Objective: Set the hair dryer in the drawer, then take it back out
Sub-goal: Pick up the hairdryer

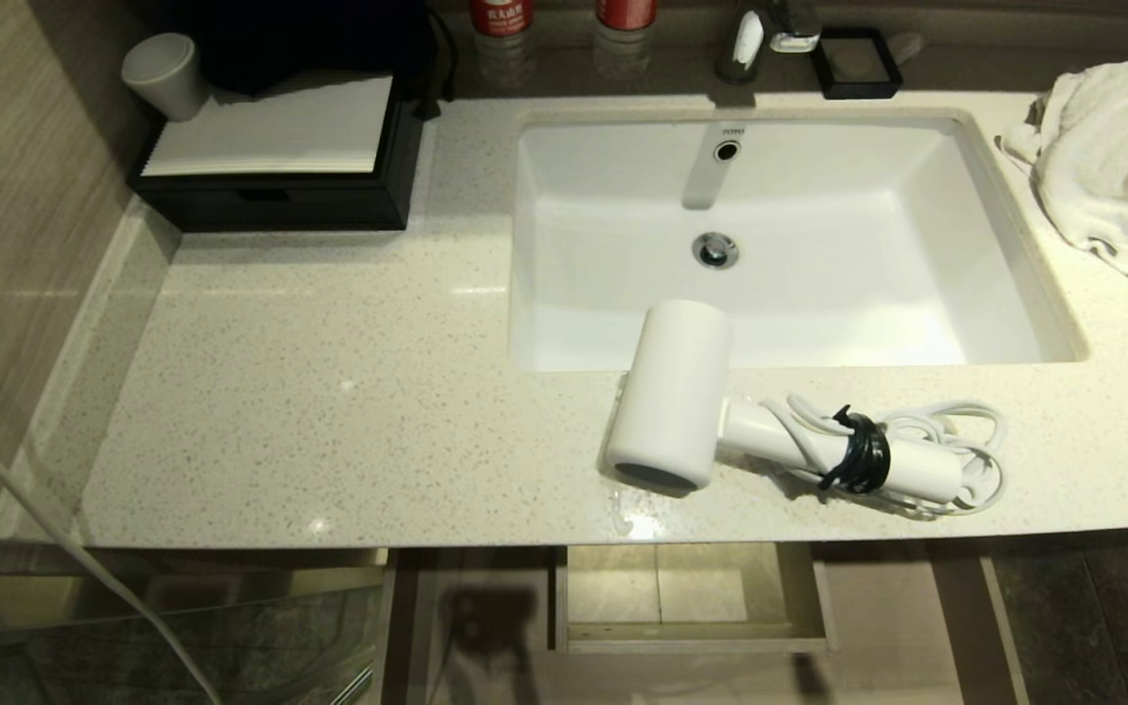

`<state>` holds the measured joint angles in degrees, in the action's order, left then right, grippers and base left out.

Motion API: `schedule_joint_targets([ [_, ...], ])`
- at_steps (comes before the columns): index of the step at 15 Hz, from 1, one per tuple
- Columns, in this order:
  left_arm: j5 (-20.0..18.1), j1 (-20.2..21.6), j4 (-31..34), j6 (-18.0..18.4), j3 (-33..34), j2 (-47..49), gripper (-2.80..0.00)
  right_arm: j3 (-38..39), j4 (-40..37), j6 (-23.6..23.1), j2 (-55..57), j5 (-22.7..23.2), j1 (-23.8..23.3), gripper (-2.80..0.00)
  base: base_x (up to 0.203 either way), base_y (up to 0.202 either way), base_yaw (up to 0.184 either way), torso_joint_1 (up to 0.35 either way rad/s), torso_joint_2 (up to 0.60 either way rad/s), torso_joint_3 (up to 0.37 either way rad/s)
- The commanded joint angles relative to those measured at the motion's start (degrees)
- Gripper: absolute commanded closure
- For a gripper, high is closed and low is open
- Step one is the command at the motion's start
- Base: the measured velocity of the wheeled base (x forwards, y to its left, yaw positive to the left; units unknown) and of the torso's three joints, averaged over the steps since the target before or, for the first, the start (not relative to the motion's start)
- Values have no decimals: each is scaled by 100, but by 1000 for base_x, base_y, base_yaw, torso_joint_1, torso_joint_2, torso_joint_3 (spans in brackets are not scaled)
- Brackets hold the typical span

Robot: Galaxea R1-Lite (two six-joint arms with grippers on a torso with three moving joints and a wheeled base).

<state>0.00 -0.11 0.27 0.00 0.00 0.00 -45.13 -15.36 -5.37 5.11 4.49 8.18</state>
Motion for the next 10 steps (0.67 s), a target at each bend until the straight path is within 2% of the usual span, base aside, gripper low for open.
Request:
schedule_joint_targets([
  [1,0,0,0,0,9,0,0,-2578,-2139,5,1490,497,4,0,0,0,0,0,0,0],
  [3,0,-7,0,0,9,0,0,-3792,-3342,-152,2887,1046,143,0,0,0,0,0,0,0],
  [6,0,2,0,0,9,0,0,-4454,-4222,-890,4513,1747,679,0,0,0,0,0,0,0],
  [7,0,1,0,0,9,0,0,-4652,-4401,-1171,4963,1959,878,-280,0,0,0,0,0,0],
  [9,0,2,0,0,9,0,0,-4966,-4787,-1904,5701,2095,1149,-280,0,0,0,0,0,0],
  [10,0,0,0,0,9,0,0,-5172,-5126,-2354,6086,1867,1213,-280,0,0,0,0,0,0],
])
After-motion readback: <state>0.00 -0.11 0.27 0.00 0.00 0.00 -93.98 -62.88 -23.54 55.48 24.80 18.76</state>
